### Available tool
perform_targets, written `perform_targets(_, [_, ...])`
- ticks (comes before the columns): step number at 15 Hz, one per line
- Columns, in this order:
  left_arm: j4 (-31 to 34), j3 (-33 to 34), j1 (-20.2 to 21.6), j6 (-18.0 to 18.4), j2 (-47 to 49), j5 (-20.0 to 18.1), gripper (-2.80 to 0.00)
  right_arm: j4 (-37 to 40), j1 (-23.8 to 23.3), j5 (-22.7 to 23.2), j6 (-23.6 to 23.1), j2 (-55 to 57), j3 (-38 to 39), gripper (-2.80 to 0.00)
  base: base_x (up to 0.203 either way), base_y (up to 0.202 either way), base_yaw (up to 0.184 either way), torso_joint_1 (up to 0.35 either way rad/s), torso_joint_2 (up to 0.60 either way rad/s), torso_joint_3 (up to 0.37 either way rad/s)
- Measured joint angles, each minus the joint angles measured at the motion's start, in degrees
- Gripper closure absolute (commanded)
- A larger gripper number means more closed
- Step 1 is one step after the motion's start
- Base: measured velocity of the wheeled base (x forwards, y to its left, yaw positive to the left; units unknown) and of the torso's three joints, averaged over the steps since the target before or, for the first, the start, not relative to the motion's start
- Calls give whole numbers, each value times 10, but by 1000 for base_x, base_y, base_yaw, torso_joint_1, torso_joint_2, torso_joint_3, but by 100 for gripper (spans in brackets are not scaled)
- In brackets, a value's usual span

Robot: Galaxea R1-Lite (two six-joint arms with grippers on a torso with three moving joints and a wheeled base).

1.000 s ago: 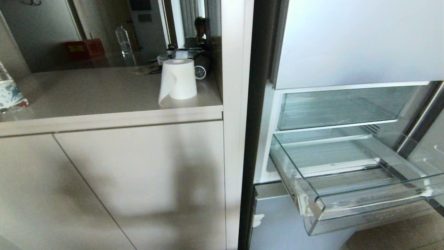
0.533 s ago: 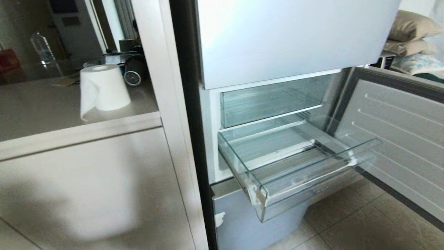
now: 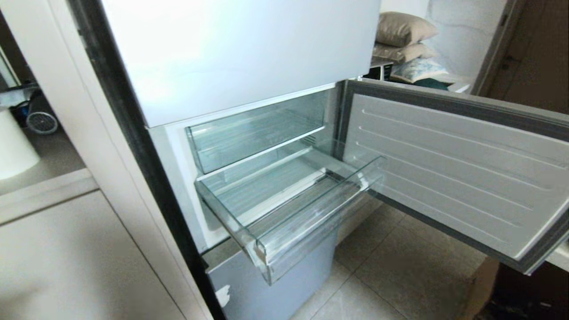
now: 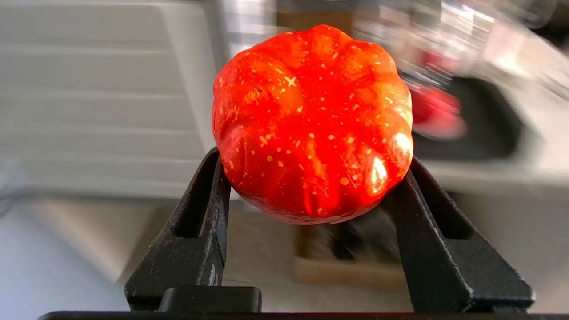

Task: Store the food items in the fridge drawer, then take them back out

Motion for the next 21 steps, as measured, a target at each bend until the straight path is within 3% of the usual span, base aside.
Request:
perform_targets(3, [0,0,0,0,0,0,0,-3,-41,5,57,34,-2,0,-1,3,-70,2,0,1])
perform_targets(7, [0,0,0,0,0,0,0,-64,-69,69,173,124,11,0,0,0,0,0,0,0])
perform_targets(11, [0,0,0,0,0,0,0,-105,-112,104,249,268,0,0,0,0,0,0,0,0])
perform_targets(14, [0,0,0,0,0,0,0,-150,-187,167,276,370,-27,0,0,0,0,0,0,0])
perform_targets(19, [0,0,0,0,0,0,0,-164,-305,261,281,510,-116,0,0,0,0,0,0,0])
perform_targets(21, [0,0,0,0,0,0,0,-164,-341,335,289,555,-150,0,0,0,0,0,0,0])
